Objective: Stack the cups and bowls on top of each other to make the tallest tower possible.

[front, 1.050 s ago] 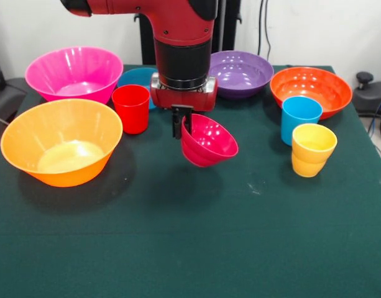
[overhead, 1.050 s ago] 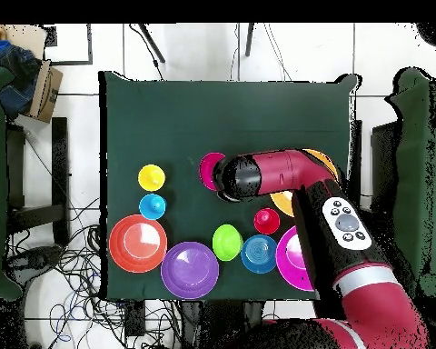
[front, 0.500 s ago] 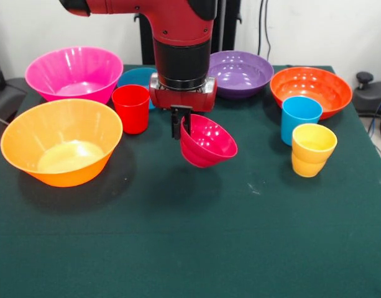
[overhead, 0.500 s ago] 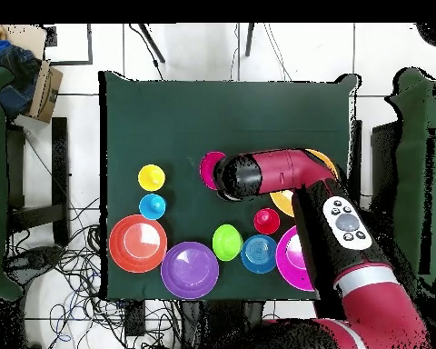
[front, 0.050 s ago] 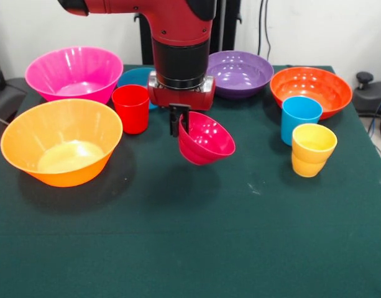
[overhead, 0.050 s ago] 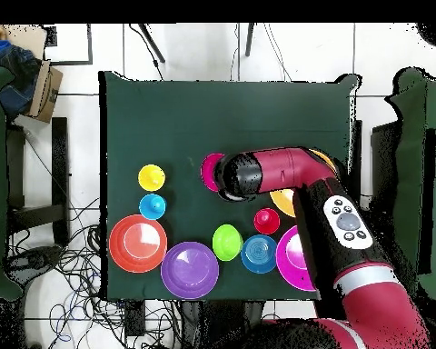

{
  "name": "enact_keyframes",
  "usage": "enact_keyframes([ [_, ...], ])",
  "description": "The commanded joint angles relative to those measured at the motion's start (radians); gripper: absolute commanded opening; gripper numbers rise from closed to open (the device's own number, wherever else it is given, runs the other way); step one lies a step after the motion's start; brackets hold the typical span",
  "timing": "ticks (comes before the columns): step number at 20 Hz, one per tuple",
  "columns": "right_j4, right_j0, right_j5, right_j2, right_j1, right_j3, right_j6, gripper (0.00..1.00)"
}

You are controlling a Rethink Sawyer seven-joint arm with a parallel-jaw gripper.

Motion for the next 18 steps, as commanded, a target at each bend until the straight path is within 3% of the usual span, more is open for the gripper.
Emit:
enact_keyframes([
  [1, -0.040, -0.002, 0.111, 0.044, 0.053, -0.080, -0.228, 0.00],
  [18, -0.050, -0.005, 0.103, 0.047, 0.059, -0.083, -0.221, 0.00],
])
